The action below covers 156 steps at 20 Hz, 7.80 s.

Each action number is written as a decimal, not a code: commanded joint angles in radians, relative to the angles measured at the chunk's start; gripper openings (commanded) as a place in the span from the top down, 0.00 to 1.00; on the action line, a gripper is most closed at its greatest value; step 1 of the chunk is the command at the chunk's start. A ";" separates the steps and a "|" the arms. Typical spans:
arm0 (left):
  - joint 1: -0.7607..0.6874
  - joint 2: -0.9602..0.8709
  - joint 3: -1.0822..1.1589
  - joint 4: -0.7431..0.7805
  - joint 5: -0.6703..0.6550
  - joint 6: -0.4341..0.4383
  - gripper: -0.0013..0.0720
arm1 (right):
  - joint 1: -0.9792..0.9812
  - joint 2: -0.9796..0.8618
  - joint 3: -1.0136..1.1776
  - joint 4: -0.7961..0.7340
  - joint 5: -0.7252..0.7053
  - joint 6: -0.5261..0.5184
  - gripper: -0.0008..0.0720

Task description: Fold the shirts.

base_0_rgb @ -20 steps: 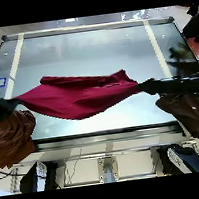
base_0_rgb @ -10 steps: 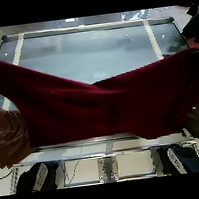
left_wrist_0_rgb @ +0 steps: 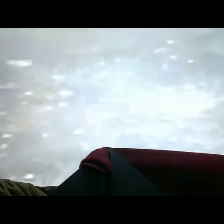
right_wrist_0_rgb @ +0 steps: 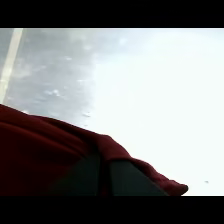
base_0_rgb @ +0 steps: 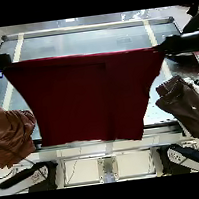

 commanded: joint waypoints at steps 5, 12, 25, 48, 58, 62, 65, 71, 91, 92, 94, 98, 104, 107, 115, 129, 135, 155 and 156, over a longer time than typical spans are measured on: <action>-0.007 -0.440 -0.003 0.047 0.209 -0.049 0.97 | 0.103 -0.503 0.003 0.034 -0.385 -0.030 0.97; -0.010 -0.469 -0.003 0.046 0.180 -0.047 0.97 | 0.118 -0.540 0.004 -0.102 -0.304 -0.029 0.97; -0.045 -0.472 -0.129 0.003 -0.019 -0.032 0.97 | 0.178 -0.550 -0.085 -0.282 -0.208 0.038 0.97; 0.326 0.608 -1.025 -0.118 0.166 -0.393 0.16 | -0.087 0.366 -0.880 -0.109 -0.097 0.070 0.46; 0.381 0.772 -1.320 -0.501 0.213 -0.385 0.16 | -0.084 0.392 -1.335 0.238 -0.209 0.028 0.46; 0.381 0.772 -1.331 -0.502 0.213 -0.383 0.16 | -0.057 0.329 -1.335 0.266 -0.275 0.002 0.46; 0.381 0.772 -1.332 -0.502 0.212 -0.383 0.16 | 0.067 0.246 -1.334 0.320 -0.367 0.002 0.46; 0.382 0.772 -1.332 -0.505 0.192 -0.398 0.16 | 0.172 0.229 -1.270 0.354 -0.370 0.002 0.96; 0.651 0.425 -1.390 -0.747 0.213 -0.201 0.24 | 0.172 0.309 -1.196 0.323 -0.292 0.002 0.96; 0.652 0.400 -1.390 -0.740 0.222 -0.200 0.28 | 0.172 0.309 -1.196 0.324 -0.292 0.002 0.96; 0.651 0.371 -1.390 -0.741 0.245 -0.180 0.35 | 0.172 0.309 -1.196 0.325 -0.288 0.003 0.96; 0.652 0.369 -1.390 -0.740 0.270 -0.143 0.84 | 0.172 0.309 -1.183 0.326 -0.286 0.003 0.97; 0.652 0.416 -1.363 -0.790 0.203 0.004 0.97 | 0.172 0.309 -1.047 0.313 -0.155 0.003 0.97; 0.652 0.544 -1.275 -0.790 0.132 0.040 0.97 | 0.172 0.330 -0.932 0.271 -0.031 0.017 0.97; 0.587 0.650 -0.928 -0.814 0.191 0.102 0.97 | 0.174 0.327 -0.623 0.205 -0.027 0.059 0.97; 0.136 -0.221 -0.441 -0.385 0.480 -0.082 0.97 | 0.210 -0.332 -0.330 0.026 -0.357 0.056 0.97; 0.103 -0.350 -0.372 -0.274 0.479 -0.089 0.97 | 0.211 -0.495 -0.224 0.040 -0.434 0.068 0.97; -0.002 0.016 -0.353 -0.275 0.490 -0.076 0.24 | -0.153 -0.328 -0.175 0.029 0.007 0.045 0.33; -0.021 0.011 -0.353 -0.275 0.490 -0.076 0.24 | -0.183 -0.370 -0.200 0.114 0.020 0.009 0.32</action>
